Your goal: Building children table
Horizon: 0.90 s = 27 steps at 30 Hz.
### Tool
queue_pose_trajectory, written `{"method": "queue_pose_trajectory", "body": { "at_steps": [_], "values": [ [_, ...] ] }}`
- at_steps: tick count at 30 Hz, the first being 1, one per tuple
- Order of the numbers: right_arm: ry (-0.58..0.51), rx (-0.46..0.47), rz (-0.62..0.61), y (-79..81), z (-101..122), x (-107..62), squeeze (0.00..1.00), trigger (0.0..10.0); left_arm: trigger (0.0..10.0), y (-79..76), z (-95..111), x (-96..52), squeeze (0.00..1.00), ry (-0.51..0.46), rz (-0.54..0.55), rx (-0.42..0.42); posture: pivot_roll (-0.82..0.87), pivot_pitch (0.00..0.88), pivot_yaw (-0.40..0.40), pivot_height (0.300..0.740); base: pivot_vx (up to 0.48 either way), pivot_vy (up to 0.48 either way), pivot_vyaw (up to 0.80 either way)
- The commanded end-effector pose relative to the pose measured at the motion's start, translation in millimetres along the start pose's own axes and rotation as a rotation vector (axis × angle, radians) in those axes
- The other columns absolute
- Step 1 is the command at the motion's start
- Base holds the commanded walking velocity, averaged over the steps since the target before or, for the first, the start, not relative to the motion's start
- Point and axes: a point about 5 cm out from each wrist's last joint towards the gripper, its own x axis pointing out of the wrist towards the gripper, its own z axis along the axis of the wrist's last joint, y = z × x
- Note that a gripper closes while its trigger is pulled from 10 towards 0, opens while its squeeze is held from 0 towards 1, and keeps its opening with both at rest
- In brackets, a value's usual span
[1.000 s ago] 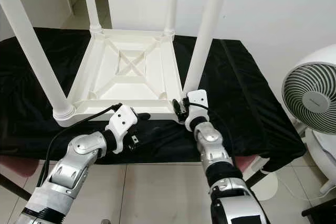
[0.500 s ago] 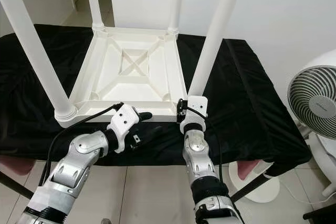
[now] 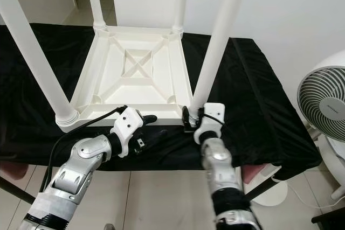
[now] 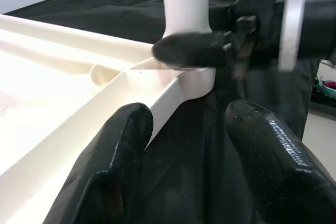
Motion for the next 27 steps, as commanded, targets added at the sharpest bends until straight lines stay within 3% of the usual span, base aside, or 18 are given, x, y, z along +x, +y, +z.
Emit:
{"method": "queue_pose_trajectory", "body": {
  "at_steps": [1,5,6,10,23,24,26,27],
  "values": [
    [-0.012,0.01,0.004,-5.9,2.5,-2.5,1.0,10.0,10.0,0.5,-1.8,-0.7,0.0,0.007,0.047,-0.008,0.11,0.0,-0.03,0.74,0.0,0.0,0.0],
    [0.003,-0.029,0.098,-16.8,9.7,-0.8,1.0,10.0,10.0,1.0,-2.0,-0.1,0.0,0.01,0.042,-0.004,0.1,0.0,-0.025,0.74,0.0,0.0,0.0],
    [0.003,-0.047,0.141,-19.0,12.7,0.8,0.0,10.0,10.0,1.2,-1.8,0.4,0.0,0.009,0.04,-0.002,0.1,0.0,-0.023,0.74,0.0,0.0,0.0],
    [0.015,-0.135,0.298,-18.3,19.8,11.7,0.0,10.0,10.0,2.3,1.0,3.4,0.0,0.002,0.033,0.007,0.1,0.0,-0.019,0.74,0.0,0.0,0.0],
    [0.05,-0.172,0.429,-6.2,23.6,33.4,0.0,10.0,10.0,0.4,1.0,1.0,0.0,0.004,0.029,0.005,0.12,0.0,-0.028,0.74,0.0,0.0,0.0],
    [0.056,-0.167,0.432,-4.1,22.9,36.4,0.0,7.3,10.0,-0.1,1.0,0.6,0.0,0.005,0.027,0.005,0.13,0.0,-0.027,0.74,0.0,0.0,0.0],
    [0.056,-0.167,0.432,-4.1,22.9,36.4,0.0,7.3,10.0,-0.1,1.0,0.6,0.0,0.005,0.027,0.005,0.13,0.0,-0.027,0.74,0.0,0.0,0.0],
    [0.072,-0.146,0.435,-1.1,21.2,40.2,0.0,0.0,10.0,-0.7,1.4,0.1,0.0,0.005,0.024,0.006,0.14,0.0,-0.028,0.74,0.0,0.0,0.0]
  ]
}}
